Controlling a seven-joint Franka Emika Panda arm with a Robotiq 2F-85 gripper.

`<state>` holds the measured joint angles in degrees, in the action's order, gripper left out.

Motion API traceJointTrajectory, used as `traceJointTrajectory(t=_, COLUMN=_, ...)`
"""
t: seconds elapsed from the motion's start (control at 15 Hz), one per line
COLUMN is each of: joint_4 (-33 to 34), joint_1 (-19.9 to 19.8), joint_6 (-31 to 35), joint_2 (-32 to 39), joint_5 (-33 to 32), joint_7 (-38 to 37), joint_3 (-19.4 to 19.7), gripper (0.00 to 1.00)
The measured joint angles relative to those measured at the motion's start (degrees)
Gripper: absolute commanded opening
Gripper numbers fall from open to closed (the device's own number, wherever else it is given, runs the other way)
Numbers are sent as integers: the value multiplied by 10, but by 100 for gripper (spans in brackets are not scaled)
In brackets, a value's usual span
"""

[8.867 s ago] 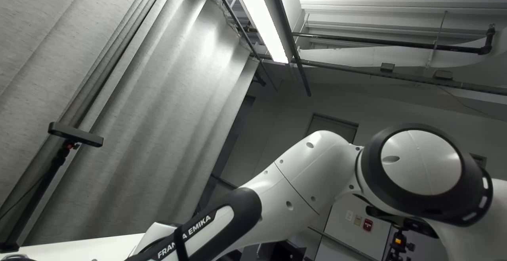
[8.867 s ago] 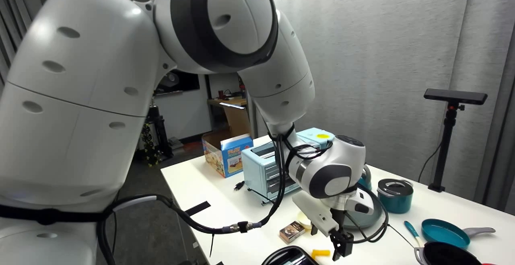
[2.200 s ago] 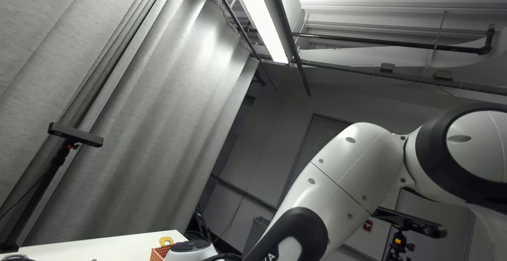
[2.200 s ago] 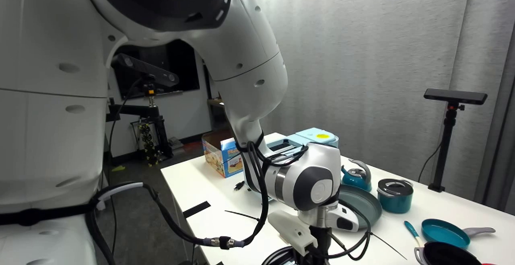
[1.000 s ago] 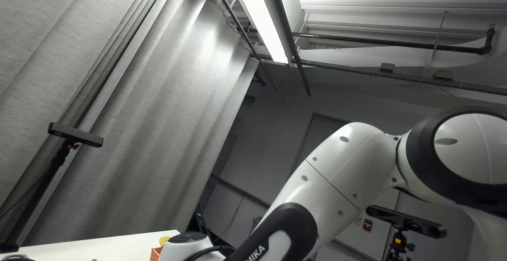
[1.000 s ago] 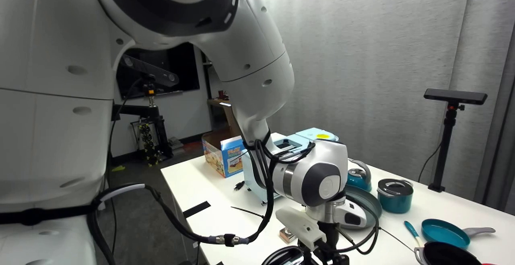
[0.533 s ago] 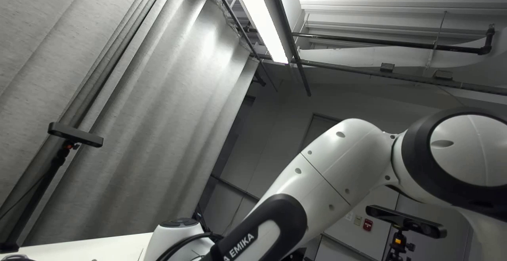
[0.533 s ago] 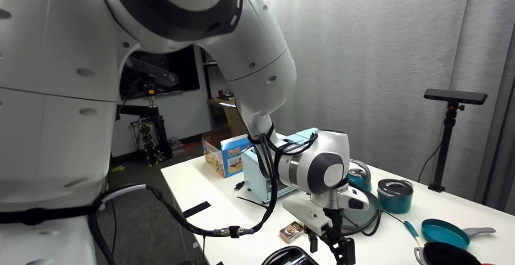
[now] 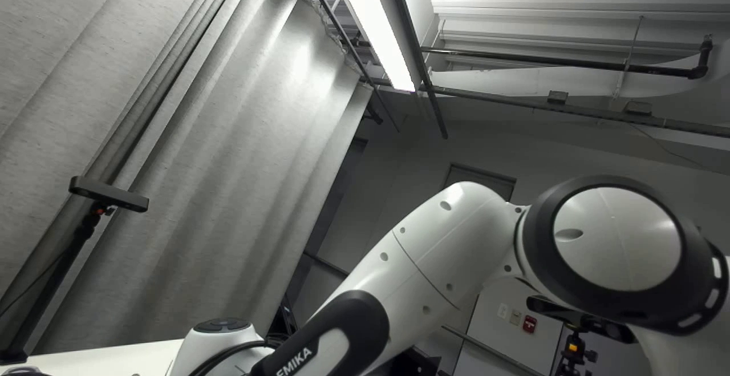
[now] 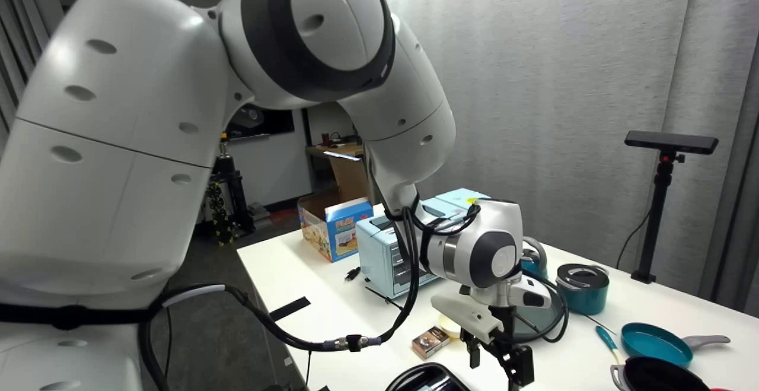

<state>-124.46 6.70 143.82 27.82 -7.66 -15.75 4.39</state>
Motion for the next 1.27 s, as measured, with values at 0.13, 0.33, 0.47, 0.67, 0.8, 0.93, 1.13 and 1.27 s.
traceJointTrajectory(t=0.13, joint_4=30, joint_1=0, joint_6=-3, joint_2=30, joint_5=0, joint_7=0, joint_3=2, gripper=100)
traceJointTrajectory(t=0.33, joint_4=79, joint_1=0, joint_6=-23, joint_2=72, joint_5=0, joint_7=-1, joint_3=8, gripper=100)
traceJointTrajectory(t=0.47, joint_4=108, joint_1=0, joint_6=-35, joint_2=94, joint_5=0, joint_7=-2, joint_3=11, gripper=100)
traceJointTrajectory(t=0.67, joint_4=124, joint_1=0, joint_6=-43, joint_2=105, joint_5=0, joint_7=-2, joint_3=11, gripper=100)
traceJointTrajectory(t=0.8, joint_4=125, joint_1=0, joint_6=-43, joint_2=105, joint_5=0, joint_7=-2, joint_3=11, gripper=100)
traceJointTrajectory(t=0.93, joint_4=125, joint_1=0, joint_6=-43, joint_2=105, joint_5=0, joint_7=-2, joint_3=11, gripper=100)
traceJointTrajectory(t=1.13, joint_4=125, joint_1=0, joint_6=-43, joint_2=105, joint_5=0, joint_7=-2, joint_3=11, gripper=100)
traceJointTrajectory(t=1.27, joint_4=125, joint_1=0, joint_6=-43, joint_2=105, joint_5=0, joint_7=-2, joint_3=11, gripper=100)
